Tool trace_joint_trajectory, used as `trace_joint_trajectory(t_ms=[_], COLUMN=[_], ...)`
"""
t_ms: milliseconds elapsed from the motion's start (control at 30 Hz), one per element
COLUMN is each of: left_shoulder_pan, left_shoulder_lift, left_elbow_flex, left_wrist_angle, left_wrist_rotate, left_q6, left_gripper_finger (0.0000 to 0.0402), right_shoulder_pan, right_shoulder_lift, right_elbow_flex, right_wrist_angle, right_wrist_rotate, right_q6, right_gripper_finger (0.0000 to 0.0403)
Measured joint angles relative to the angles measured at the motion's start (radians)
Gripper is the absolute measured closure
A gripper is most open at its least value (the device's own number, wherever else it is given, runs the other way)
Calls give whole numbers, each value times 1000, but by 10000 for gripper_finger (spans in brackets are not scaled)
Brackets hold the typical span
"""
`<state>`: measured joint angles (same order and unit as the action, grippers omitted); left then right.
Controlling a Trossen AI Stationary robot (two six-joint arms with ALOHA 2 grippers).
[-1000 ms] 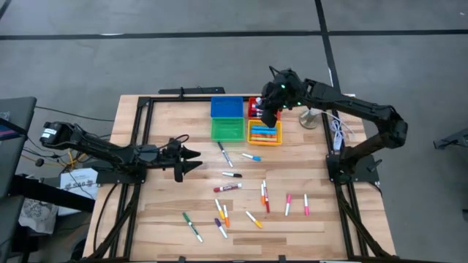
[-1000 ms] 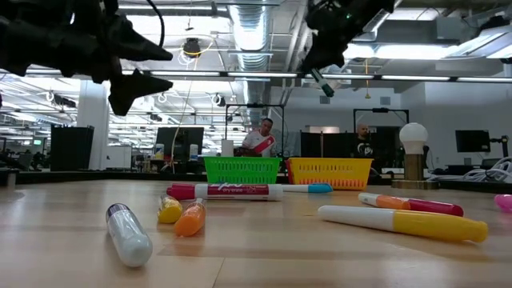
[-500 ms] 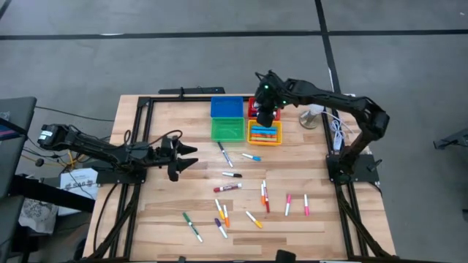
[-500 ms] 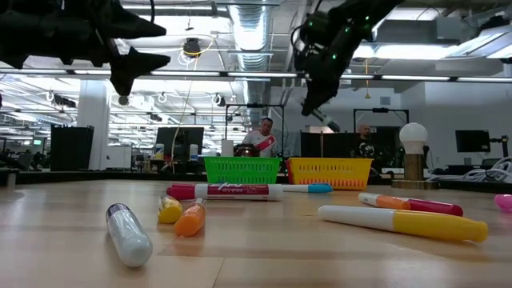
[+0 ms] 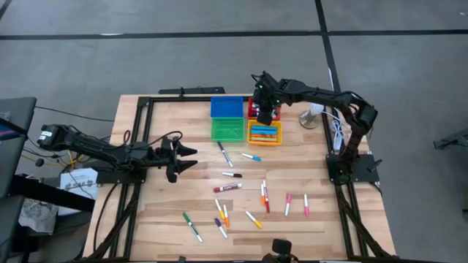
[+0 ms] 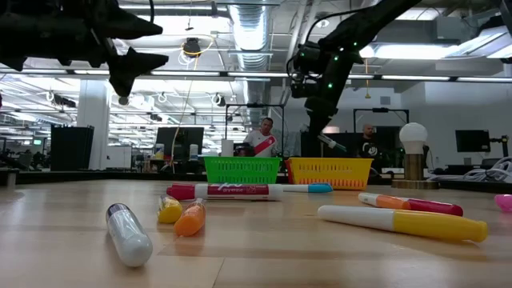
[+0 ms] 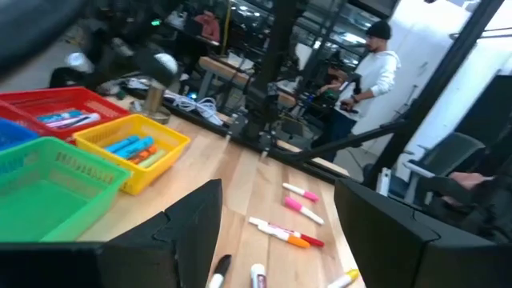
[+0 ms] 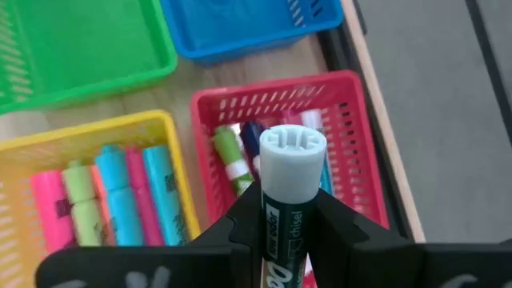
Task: Pick & Place Markers
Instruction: Put the dark green marker pen into the red bin
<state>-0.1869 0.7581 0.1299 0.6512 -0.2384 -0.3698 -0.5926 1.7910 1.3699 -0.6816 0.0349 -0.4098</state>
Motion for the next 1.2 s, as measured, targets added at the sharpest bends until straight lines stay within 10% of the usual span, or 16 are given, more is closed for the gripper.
trace_joint_trajectory(t_ms=[1200], left_shoulder_pan=[0], left_shoulder_lift=[-257], left_elbow_flex=[1], left_wrist_angle=[-147], left_wrist_rotate=[126], left_q6=[127], left_gripper_finger=[160], right_shoulder_pan=[3], right_shoulder_lift=[80], right_elbow_flex=[0], right_wrist_angle=[58], right_wrist_rotate=[43], right_q6=[-62], right_gripper_finger=[332])
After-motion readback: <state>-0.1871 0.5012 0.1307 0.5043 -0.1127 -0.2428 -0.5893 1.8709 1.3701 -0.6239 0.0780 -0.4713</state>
